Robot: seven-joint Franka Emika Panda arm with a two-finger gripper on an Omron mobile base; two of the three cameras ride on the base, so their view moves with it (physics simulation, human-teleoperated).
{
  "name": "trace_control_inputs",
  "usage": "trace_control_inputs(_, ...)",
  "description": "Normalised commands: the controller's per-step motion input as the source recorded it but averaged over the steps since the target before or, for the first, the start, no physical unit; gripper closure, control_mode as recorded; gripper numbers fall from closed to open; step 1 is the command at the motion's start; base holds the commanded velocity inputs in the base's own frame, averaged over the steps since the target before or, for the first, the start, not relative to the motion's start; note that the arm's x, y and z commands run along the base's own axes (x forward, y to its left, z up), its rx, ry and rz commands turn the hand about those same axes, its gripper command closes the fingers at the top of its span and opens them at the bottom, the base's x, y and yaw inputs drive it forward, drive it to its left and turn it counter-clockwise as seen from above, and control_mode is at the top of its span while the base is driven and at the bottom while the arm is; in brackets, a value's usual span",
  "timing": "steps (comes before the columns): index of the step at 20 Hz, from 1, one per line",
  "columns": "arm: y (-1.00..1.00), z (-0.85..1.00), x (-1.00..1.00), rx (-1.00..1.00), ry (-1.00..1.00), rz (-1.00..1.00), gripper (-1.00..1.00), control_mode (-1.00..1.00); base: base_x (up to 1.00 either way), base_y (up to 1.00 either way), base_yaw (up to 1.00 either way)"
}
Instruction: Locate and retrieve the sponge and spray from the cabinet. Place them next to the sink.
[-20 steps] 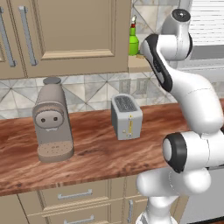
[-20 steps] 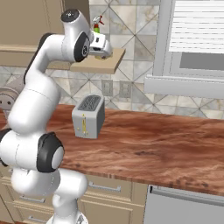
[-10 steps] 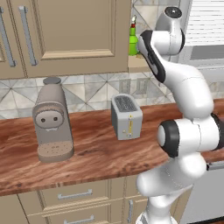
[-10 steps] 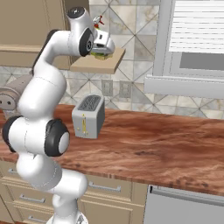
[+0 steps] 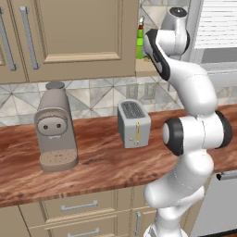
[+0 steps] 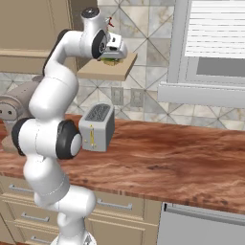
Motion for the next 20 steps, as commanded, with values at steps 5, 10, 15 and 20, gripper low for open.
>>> trace_control_inputs(5, -0.14, 0.00, 0.44, 0.01, 0.01, 0.11, -1.00, -1.00, 0.00, 0.00, 0.00)
trace_control_inputs(10, -0.01, -0.01, 0.19, 0.00, 0.02, 0.05, -1.00, -1.00, 0.00, 0.00, 0.00)
trace_control_inputs(15, 0.00, -0.08, 0.14, -0.05, 0.09, 0.02, -1.00, -1.00, 0.00, 0.00, 0.00)
trace_control_inputs(20, 0.00, -0.12, 0.00, -0.05, 0.08, 0.00, -1.00, -1.00, 0.00, 0.00, 0.00)
